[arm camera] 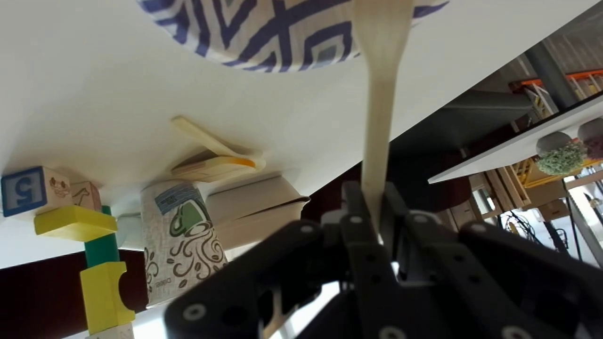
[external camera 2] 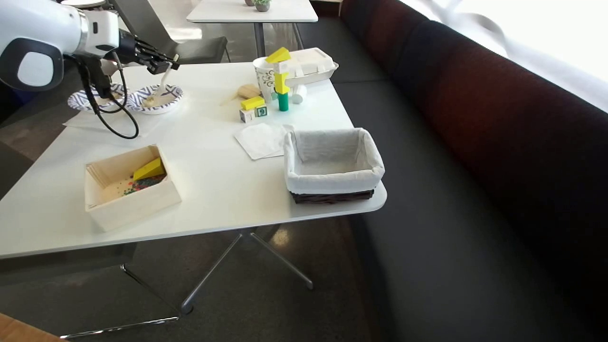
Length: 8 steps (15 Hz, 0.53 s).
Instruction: Use the fork to cut the donut in half
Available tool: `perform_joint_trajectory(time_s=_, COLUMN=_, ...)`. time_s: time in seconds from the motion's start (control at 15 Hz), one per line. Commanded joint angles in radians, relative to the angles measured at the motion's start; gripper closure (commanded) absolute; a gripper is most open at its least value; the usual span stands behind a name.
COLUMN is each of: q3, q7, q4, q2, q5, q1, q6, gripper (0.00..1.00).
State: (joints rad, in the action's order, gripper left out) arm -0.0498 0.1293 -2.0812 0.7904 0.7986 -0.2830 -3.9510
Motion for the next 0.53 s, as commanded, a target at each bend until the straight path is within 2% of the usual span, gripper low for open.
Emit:
perform_joint_trajectory(time_s=0.0, q3=0.008, q7=-0.035, q4=0.067, q2=0.060, q5=0.055, q1=-0.025, q6=-0.040, gripper=0.97)
perform_joint_trajectory(time_s=0.47, q3=-0.001, q7=-0.067, q4=0.122, q2=0.098, q5=0.086, q1=-0.024, q6=-0.055, gripper=0.97)
